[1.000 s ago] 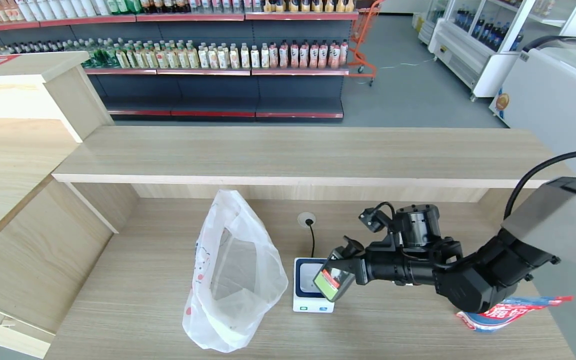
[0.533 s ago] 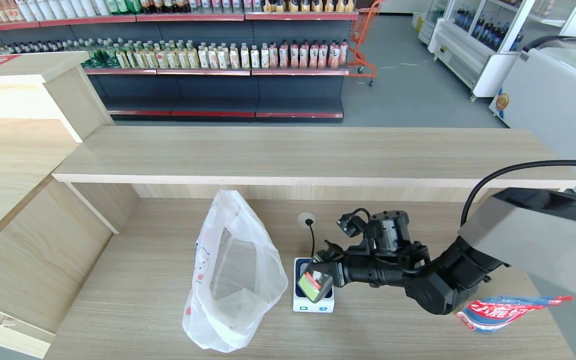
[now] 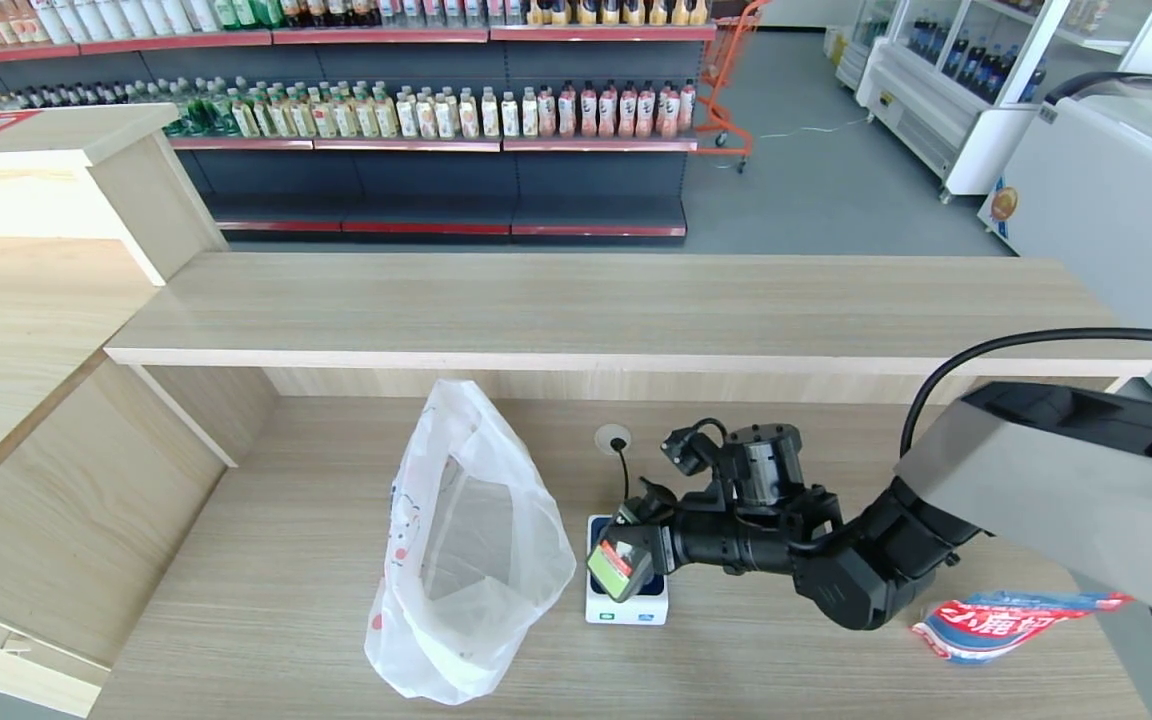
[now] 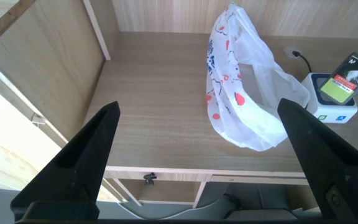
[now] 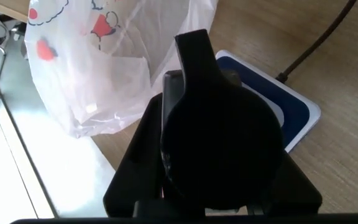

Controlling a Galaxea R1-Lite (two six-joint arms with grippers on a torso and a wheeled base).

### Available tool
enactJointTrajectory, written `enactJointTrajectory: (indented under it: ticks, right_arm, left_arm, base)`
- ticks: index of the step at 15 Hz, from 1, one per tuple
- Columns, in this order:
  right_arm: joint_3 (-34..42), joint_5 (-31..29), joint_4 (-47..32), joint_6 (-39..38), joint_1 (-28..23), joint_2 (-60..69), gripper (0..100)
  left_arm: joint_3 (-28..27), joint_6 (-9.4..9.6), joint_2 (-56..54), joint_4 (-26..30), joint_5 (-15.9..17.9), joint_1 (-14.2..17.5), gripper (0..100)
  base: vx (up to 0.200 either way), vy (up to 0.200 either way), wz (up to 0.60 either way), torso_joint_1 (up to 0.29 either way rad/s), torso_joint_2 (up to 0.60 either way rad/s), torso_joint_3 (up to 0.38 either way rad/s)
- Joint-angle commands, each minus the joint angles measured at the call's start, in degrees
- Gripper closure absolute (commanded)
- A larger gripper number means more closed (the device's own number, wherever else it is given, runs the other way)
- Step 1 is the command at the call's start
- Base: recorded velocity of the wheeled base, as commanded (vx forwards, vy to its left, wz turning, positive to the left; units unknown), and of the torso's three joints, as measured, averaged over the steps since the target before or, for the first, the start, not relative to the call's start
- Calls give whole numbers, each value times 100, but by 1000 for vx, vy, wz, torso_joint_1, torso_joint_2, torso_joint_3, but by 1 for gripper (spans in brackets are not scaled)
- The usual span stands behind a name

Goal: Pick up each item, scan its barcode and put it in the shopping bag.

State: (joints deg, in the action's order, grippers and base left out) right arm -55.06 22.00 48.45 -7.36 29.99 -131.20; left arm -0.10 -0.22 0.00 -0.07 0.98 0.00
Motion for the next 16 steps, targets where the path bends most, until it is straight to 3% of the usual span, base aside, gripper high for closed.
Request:
enactJointTrajectory:
  ticks: [1, 5, 8, 10, 11, 14, 16]
  right_arm:
    - [40, -21, -11, -37, -2, 217, 100]
    - [910, -214, 359, -178, -46, 1439, 100]
    - [1305, -425, 693, -292, -512, 1949, 100]
    - [1543, -188, 842, -362, -802, 2142, 100]
    - [1798, 208, 1220, -318, -1021, 2291, 100]
    - [2509, 744, 2090, 525, -1100, 2599, 100]
    - [2861, 981, 2248, 657, -1100, 2731, 100]
  left_arm:
    - [1, -4, 0, -1, -1, 0, 0]
    - [1, -4, 0, -1, -1, 0, 0]
    - [1, -4, 0, -1, -1, 0, 0]
    - [1, 4, 0, -1, -1, 0, 0]
    - [1, 4, 0, -1, -1, 0, 0]
    - [1, 4, 0, -1, -1, 0, 0]
    - [1, 13, 0, 7, -1, 0, 0]
  base:
    - [0, 0, 0, 0, 0, 0]
    - [0, 0, 0, 0, 0, 0]
    - [0, 0, 0, 0, 0, 0]
    - [0, 0, 0, 0, 0, 0]
    - [0, 0, 0, 0, 0, 0]
    - [0, 0, 0, 0, 0, 0]
    - [0, 0, 0, 0, 0, 0]
